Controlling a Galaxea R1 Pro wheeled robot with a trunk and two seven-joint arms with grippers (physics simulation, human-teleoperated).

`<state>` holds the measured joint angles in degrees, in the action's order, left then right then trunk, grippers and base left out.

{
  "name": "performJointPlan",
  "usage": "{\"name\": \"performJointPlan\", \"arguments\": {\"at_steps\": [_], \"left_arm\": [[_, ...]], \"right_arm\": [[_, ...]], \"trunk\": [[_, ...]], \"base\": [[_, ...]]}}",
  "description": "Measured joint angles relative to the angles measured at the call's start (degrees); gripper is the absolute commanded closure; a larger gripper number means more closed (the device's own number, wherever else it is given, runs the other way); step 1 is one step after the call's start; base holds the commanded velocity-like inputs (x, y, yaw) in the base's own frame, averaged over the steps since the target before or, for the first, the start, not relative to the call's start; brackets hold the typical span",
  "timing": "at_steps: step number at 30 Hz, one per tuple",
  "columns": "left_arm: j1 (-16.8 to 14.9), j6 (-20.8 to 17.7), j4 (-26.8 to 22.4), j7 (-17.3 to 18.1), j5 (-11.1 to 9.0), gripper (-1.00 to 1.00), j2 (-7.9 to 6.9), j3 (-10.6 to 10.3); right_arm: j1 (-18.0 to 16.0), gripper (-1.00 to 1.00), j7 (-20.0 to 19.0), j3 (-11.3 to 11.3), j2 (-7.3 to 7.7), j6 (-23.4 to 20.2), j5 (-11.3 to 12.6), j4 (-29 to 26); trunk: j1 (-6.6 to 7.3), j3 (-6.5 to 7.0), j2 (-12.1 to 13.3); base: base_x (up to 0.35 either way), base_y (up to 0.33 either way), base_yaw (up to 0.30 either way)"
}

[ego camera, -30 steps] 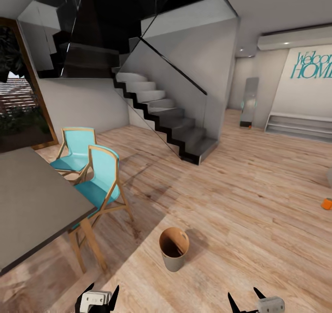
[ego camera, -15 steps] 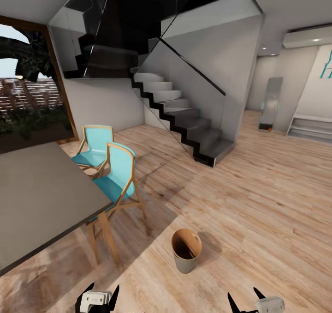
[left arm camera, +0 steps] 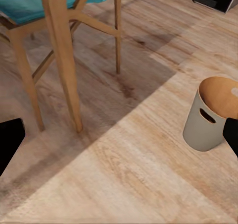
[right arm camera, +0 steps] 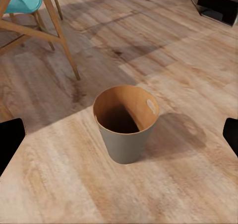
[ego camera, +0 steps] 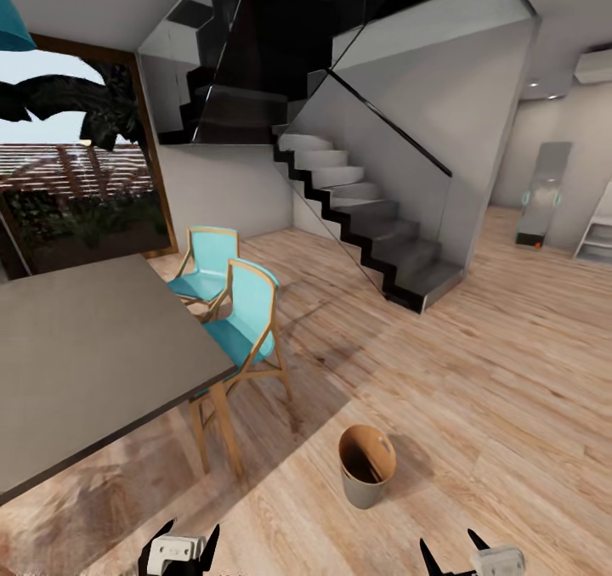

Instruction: Put the three can of soda from the living room inside the tash can in the kitchen.

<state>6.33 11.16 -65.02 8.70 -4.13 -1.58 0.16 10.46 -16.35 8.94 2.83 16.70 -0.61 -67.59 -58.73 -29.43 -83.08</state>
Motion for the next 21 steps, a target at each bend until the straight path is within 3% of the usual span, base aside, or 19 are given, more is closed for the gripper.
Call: {"name": "performJointPlan", "arguments": {"at_steps": [7,21], "left_arm": [[0.0,0.0,-0.1,0.0,-0.2,-1.00,0.00,0.0],[0.0,0.0,-0.1,0.0,-0.2,-1.00,0.00,0.0]], "right_arm": [[0.0,-1.00,0.0,0.9,0.54,0.1,0.6,-0.4],[0.1,-1.00,-0.1,1.3,0.89,0.3,0.7,-1.3]], "trunk": [[0.00,0.05,0.0],[0.00,0.08,0.0]], "base": [[0.000,0.000,0.099],[0.000,0.000,0.010]]}}
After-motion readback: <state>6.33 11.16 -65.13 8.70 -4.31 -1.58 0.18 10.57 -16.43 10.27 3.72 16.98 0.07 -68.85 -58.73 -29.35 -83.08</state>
